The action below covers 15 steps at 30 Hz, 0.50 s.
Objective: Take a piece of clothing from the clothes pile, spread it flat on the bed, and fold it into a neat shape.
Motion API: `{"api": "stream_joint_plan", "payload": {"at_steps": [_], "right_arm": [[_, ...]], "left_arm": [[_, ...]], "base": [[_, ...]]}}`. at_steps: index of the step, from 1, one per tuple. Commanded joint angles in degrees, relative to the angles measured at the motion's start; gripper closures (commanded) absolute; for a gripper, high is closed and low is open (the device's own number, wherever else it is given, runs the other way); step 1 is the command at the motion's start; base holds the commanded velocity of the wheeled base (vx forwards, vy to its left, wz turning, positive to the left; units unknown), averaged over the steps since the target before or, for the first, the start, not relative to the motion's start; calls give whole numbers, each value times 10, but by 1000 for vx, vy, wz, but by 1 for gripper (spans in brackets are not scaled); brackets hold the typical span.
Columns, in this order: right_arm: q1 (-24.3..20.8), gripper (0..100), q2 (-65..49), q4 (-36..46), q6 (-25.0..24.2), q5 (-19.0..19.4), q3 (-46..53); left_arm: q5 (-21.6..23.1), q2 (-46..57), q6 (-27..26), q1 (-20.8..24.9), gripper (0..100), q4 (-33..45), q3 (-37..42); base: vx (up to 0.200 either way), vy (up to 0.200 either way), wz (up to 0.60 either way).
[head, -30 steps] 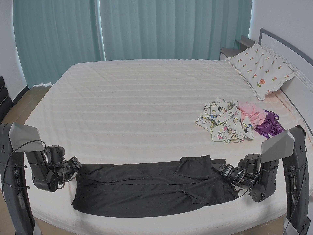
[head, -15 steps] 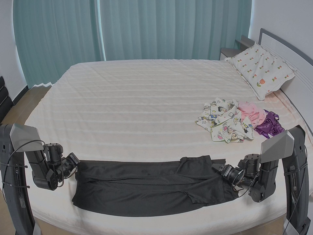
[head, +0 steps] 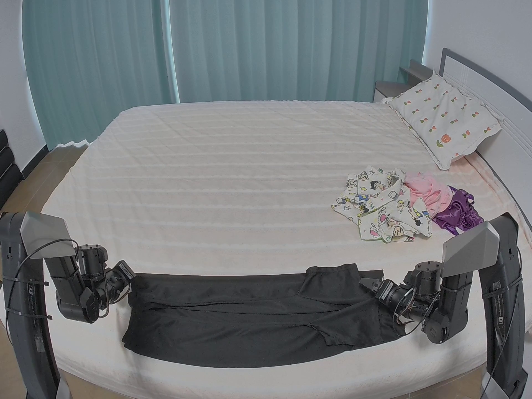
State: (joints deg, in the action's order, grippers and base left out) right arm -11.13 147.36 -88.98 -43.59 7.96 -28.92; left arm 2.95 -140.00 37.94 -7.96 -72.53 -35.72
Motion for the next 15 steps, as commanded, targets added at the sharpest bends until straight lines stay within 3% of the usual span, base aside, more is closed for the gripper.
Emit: {"api": "stream_joint_plan", "payload": {"at_steps": [1,9,10,15], "right_arm": [[0,0,1,-6,0,0,0],[0,0,1,-6,0,0,0],[0,0,1,-6,0,0,0],[0,0,1,-6,0,0,0]], "left_arm": [[0,67,6,1,100,11,28],[8,52,3,5,100,14,23],[8,45,2,5,0,13,20],[8,20,1,3,0,20,-5]], "base": [[0,0,0],[0,0,0],[0,0,0],[0,0,0]]}}
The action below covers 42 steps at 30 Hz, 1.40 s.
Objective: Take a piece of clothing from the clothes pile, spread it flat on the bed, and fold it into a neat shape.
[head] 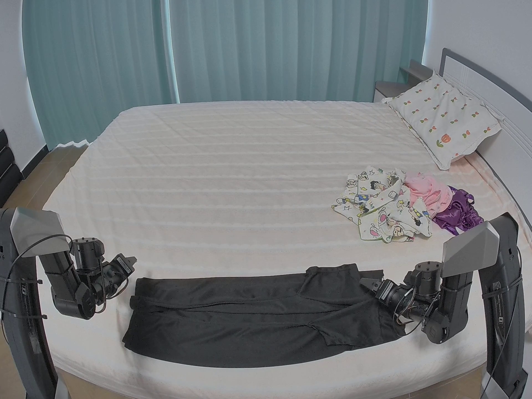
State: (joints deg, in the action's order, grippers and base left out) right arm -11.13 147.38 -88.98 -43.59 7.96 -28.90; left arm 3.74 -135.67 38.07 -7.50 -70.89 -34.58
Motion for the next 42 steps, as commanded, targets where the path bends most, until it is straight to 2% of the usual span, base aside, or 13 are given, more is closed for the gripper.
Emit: {"api": "stream_joint_plan", "payload": {"at_steps": [1,7,9,11,18,20,24,25,27,29,31,38,42], "right_arm": [[0,0,1,-6,0,0,0],[0,0,1,-6,0,0,0],[0,0,1,-6,0,0,0],[0,0,1,-6,0,0,0],[0,0,1,-6,0,0,0],[0,0,1,-6,0,-1,0],[0,0,1,-6,0,-1,0],[0,0,1,-6,0,-1,0],[0,0,1,-6,0,-1,0],[0,0,1,-6,0,-1,0],[0,0,1,-6,0,-1,0],[0,0,1,-6,0,-1,0],[0,0,1,-6,0,-1,0]], "left_arm": [[0,-25,0,-2,0,1,-18],[3,10,5,-2,0,4,1],[18,30,5,6,0,13,29],[21,46,1,32,0,34,57],[20,68,-2,71,0,57,93],[11,70,-13,93,0,81,100],[-21,63,-32,96,0,97,99],[-31,57,-41,96,100,101,99],[-31,57,-41,96,100,101,99],[-71,61,-77,96,100,154,99],[-87,66,-95,95,100,181,98],[-94,75,-126,89,100,237,100],[-95,70,-130,83,100,240,94]], "base": [[0,0,0],[0,0,0],[0,0,0],[0,0,0],[0,0,0],[0,0,0],[0,0,0],[0,0,0],[0,0,0],[0,0,0],[0,0,0],[0,0,0],[0,0,0]]}}
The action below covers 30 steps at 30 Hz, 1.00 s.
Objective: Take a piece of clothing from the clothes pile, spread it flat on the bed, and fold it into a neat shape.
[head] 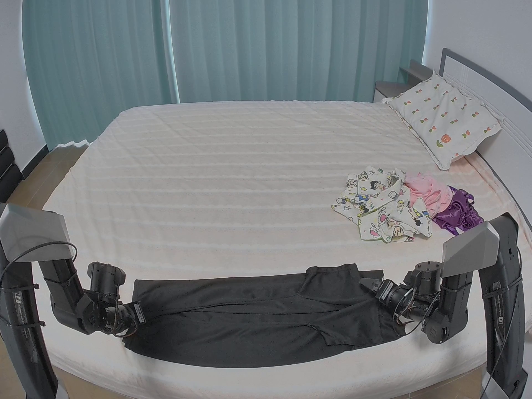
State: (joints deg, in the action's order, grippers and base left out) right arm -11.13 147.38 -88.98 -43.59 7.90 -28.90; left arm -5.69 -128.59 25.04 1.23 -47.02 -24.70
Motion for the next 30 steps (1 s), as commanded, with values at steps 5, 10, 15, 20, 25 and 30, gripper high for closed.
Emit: {"api": "stream_joint_plan", "payload": {"at_steps": [5,10,15,20,25,30], "right_arm": [[0,0,1,-6,0,0,0],[0,0,1,-6,1,0,0],[5,0,-25,-7,-3,-3,-4],[20,0,-76,-5,-1,-5,-10],[8,0,-83,43,1,-4,-49],[-11,0,-75,145,16,0,-135]], "left_arm": [[0,-11,1,-12,100,-4,-18],[0,-12,1,-19,0,-4,-20],[15,10,4,-40,0,-4,-25],[80,78,6,-71,0,10,-25],[146,84,44,-77,0,12,-39],[170,50,106,-70,0,8,-64]], "base": [[0,0,0],[0,0,0],[0,0,0],[0,0,0],[0,0,0],[0,0,0]]}}
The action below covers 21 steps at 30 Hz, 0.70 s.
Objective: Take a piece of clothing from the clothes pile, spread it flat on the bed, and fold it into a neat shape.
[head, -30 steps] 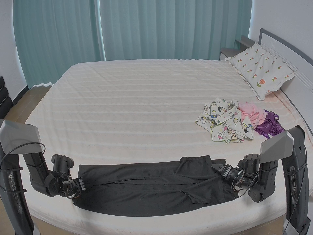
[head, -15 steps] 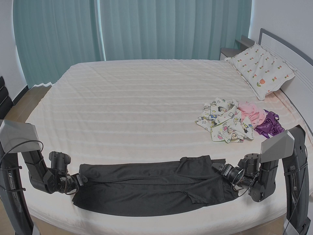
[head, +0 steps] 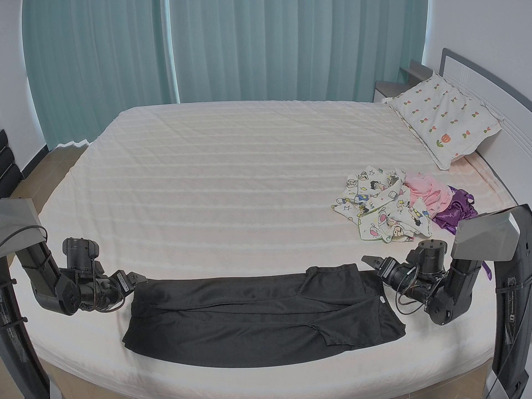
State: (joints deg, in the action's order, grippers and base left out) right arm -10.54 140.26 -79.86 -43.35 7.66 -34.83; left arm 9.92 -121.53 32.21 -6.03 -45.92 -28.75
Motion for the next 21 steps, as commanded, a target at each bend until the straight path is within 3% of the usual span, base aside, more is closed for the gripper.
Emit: {"api": "stream_joint_plan", "payload": {"at_steps": [1,8,21], "right_arm": [[-19,0,-1,75,20,4,-96],[-47,0,9,157,23,31,-138],[-7,0,-65,110,53,-18,-80]], "left_arm": [[14,-27,35,4,0,-3,-27],[14,-35,37,8,0,-4,-28],[12,-63,37,12,0,-19,-28]], "base": [[0,0,0],[0,0,0],[0,0,0]]}}
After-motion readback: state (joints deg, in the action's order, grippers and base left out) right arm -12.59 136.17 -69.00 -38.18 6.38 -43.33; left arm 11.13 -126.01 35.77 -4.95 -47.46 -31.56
